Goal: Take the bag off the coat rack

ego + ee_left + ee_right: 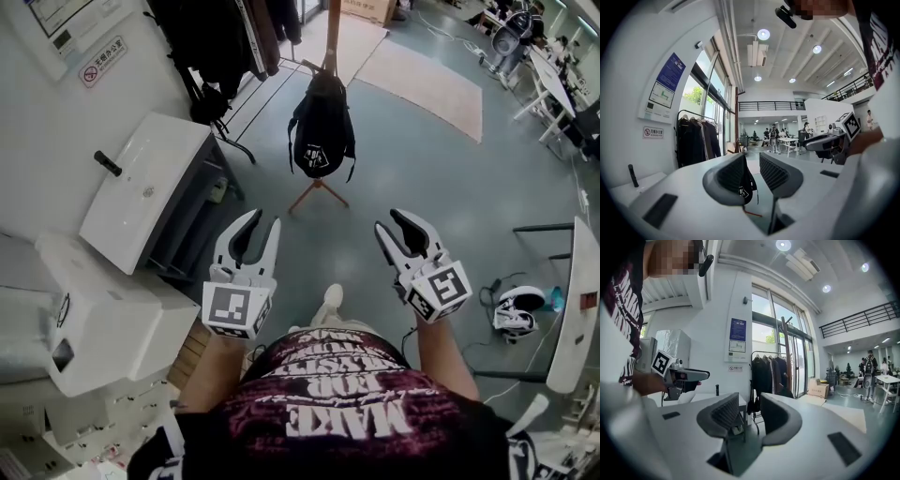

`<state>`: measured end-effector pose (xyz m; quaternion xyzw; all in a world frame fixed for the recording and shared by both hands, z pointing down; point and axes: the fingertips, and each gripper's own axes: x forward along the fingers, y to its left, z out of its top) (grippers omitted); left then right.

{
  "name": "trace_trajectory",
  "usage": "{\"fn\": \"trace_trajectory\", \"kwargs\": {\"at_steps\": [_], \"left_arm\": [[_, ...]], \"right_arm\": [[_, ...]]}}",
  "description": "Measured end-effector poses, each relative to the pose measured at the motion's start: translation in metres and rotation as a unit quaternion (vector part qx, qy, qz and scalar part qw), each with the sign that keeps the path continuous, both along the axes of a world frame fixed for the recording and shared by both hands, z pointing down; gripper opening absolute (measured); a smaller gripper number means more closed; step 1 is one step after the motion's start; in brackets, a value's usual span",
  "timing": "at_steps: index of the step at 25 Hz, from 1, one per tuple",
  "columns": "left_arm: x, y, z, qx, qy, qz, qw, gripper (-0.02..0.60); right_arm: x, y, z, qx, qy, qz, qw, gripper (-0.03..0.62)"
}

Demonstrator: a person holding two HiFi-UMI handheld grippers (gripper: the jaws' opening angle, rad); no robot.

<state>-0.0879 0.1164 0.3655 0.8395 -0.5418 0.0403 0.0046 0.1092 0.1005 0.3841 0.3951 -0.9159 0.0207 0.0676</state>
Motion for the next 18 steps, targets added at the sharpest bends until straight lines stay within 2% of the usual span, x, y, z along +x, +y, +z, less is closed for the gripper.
{"fn": "trace_trajectory", "kwargs": {"at_steps": [8,13,18], "left_arm": [[0.001,-0.039,0.012,-0.017,-0.002,-0.001,0.9999,0.101],[0.007,-0.060,0.015,-0.031,0.006,0.014,0.9994,0.101],[0.010,-0.078,0.007,-0.018,0.011,0.014,0.9997,0.101]], "right_arm": [[-0.003,-0.045,0.008,-0.009,-0.001,-0.012,1.000,0.153],[-0.002,-0.066,0.010,-0.011,-0.006,-0.017,1.000,0.153],[-0.004,-0.087,0.009,-0.012,-0.008,-0.027,1.000,0.153]]}}
